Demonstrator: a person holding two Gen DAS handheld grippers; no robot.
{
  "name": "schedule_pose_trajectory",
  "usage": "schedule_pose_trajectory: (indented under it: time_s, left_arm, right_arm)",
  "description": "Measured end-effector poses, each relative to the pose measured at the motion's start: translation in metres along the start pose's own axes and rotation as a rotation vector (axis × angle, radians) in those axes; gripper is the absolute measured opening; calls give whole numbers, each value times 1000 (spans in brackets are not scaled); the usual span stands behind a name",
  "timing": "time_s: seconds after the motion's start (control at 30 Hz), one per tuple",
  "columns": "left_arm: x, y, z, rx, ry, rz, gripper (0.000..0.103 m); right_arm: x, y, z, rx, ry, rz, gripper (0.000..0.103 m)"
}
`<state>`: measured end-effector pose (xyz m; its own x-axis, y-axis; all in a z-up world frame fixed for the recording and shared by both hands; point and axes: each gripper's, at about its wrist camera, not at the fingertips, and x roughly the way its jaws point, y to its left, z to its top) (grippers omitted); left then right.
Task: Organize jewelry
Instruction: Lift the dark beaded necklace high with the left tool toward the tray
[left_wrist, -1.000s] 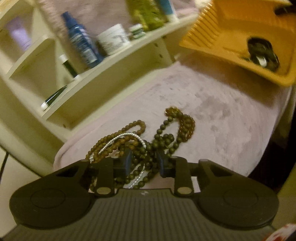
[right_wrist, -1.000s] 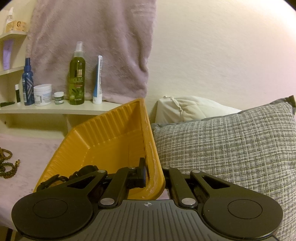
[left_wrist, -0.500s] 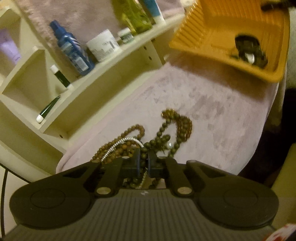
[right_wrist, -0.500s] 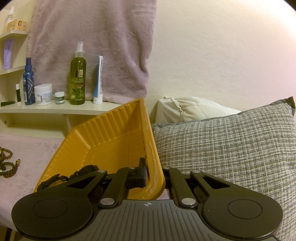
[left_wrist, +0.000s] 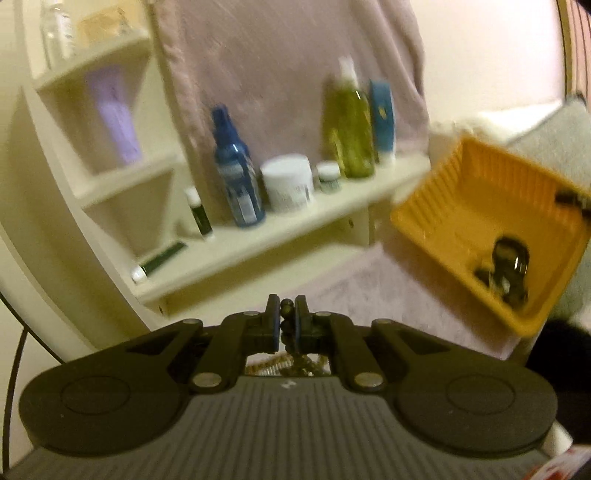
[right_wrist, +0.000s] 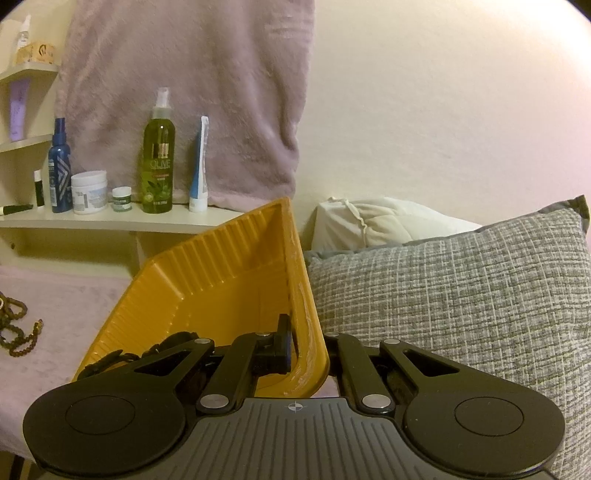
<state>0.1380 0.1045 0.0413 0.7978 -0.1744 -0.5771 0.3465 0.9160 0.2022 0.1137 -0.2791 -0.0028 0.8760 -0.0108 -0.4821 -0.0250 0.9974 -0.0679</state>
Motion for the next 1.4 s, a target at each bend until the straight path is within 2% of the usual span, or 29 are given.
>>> schedule_pose_trajectory:
  time_s: [0.17, 0.53, 1.4]
  left_arm:
    - [-18, 12, 32, -19, -47, 5, 6]
    - [-50, 20, 101, 16, -165, -7, 6]
    - [-97, -20, 214, 165, -372, -95, 6]
  right_arm:
    - [-1, 0, 0, 0, -3, 4, 5]
    - [-2, 1, 1, 0, -11, 8, 5]
    - [-1, 3, 2, 0, -18, 9, 5]
